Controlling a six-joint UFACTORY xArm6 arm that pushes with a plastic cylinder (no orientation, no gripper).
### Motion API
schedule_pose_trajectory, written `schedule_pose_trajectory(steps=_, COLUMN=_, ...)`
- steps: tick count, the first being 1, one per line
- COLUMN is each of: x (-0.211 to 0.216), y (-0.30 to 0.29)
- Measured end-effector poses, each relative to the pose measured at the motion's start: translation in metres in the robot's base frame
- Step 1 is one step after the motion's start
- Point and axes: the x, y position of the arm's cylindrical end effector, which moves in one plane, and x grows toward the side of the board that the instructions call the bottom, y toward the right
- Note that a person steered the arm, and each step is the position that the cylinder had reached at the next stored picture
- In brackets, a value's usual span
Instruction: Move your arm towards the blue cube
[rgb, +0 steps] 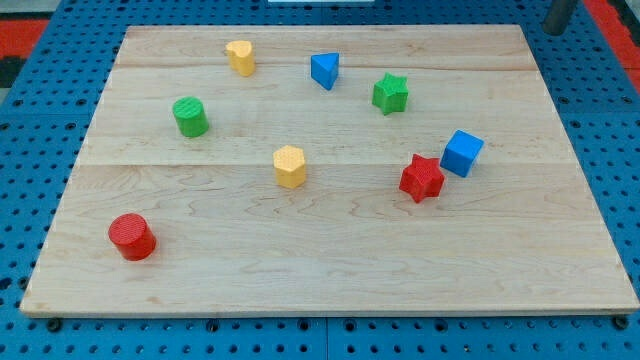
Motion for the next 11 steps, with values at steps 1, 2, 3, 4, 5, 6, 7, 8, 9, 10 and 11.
schedule_pose_trajectory(steps=1, x=0.000, y=0.000)
schedule_pose_trajectory(steps=2, x=0.005, y=-0.029)
schedule_pose_trajectory(steps=3, x=0.009, y=-0.050)
schedule_pose_trajectory(steps=4, x=0.011, y=-0.050)
schedule_pose_trajectory(steps=5, x=0.011, y=-0.050)
schedule_pose_trajectory(steps=6, x=0.011, y=-0.051)
schedule_pose_trajectory(steps=7, x=0.011, y=-0.051)
schedule_pose_trajectory(steps=8, x=0.011, y=-0.051)
schedule_pose_trajectory(steps=9, x=0.025, y=-0.050)
schedule_pose_trajectory(steps=10, x=0.030, y=-0.050)
schedule_pose_trajectory(steps=11, x=0.031, y=-0.050)
